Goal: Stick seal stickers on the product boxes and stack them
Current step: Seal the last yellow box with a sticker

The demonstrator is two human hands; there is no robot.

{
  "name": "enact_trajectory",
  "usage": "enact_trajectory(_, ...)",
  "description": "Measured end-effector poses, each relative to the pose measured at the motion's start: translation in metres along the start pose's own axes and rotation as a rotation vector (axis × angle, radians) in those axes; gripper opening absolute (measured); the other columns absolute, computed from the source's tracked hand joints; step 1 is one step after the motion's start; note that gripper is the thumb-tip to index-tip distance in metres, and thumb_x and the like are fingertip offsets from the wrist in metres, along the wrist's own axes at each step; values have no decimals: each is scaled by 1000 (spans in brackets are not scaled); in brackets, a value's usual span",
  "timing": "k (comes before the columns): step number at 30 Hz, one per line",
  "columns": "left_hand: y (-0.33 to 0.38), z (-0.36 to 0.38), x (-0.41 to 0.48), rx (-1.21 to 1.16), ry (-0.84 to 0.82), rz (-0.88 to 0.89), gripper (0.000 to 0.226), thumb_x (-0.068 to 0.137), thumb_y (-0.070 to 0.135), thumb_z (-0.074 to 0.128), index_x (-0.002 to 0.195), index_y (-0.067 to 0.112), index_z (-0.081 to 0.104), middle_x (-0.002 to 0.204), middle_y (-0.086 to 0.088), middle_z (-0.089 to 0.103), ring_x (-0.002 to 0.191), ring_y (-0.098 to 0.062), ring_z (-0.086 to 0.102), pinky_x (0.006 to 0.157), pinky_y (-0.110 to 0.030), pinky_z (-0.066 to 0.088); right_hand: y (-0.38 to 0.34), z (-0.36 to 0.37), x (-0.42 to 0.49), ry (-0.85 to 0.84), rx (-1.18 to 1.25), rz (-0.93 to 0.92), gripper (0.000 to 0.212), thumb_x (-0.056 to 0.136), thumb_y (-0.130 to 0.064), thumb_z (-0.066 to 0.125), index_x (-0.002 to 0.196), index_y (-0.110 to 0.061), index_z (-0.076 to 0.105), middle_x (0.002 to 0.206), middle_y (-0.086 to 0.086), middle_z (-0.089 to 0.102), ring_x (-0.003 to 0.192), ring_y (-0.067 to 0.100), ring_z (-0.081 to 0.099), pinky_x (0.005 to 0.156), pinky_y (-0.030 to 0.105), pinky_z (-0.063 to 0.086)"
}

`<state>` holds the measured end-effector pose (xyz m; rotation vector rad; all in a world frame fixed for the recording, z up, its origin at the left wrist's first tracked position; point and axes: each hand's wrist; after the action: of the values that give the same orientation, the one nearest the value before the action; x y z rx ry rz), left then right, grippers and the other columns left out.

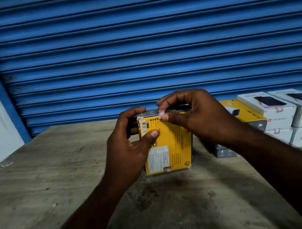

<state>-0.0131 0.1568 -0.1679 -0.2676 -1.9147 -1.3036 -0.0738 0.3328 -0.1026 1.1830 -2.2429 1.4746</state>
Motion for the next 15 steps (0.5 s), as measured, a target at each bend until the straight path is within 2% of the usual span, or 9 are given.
enact_trajectory(3,0,-1,0,0,7,-1,47,81,25,75,123,31,56,111,17,67,101,-6,67,72,-18,56,-1,0,-1,-1,12,7,12,84,-15,76,90,-25,72,111,-12,70,104,-8,62,85,4,45)
enact_trajectory(8,-1,-1,1,3,10,-8,47,84,16,76,125,25,56,110,13,67,100,-6,66,70,-18,56,-3,-1,-1,-27,-6,20,11,84,-18,75,90,-27,72,113,-13,69,105,-10,61,85,2,45)
enact_trajectory(13,0,-3,1,20,12,2,47,83,28,77,125,29,55,111,19,66,101,-8,67,73,-21,58,-6,-4,-2,-58,-9,23,13,84,-17,75,88,-29,71,114,-12,69,107,-7,60,90,10,46)
enact_trajectory(15,1,-3,1,19,14,-2,47,83,30,77,124,30,55,111,19,66,101,-8,67,75,-24,59,-6,-5,-2,-70,-9,21,14,83,-15,76,87,-28,72,114,-12,69,106,-8,60,90,8,46)
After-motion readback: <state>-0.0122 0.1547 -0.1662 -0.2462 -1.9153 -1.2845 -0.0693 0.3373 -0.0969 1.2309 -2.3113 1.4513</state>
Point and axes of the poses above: each hand's wrist, its own x-axis towards the middle knuckle, its own z-axis out of the palm, y = z × x
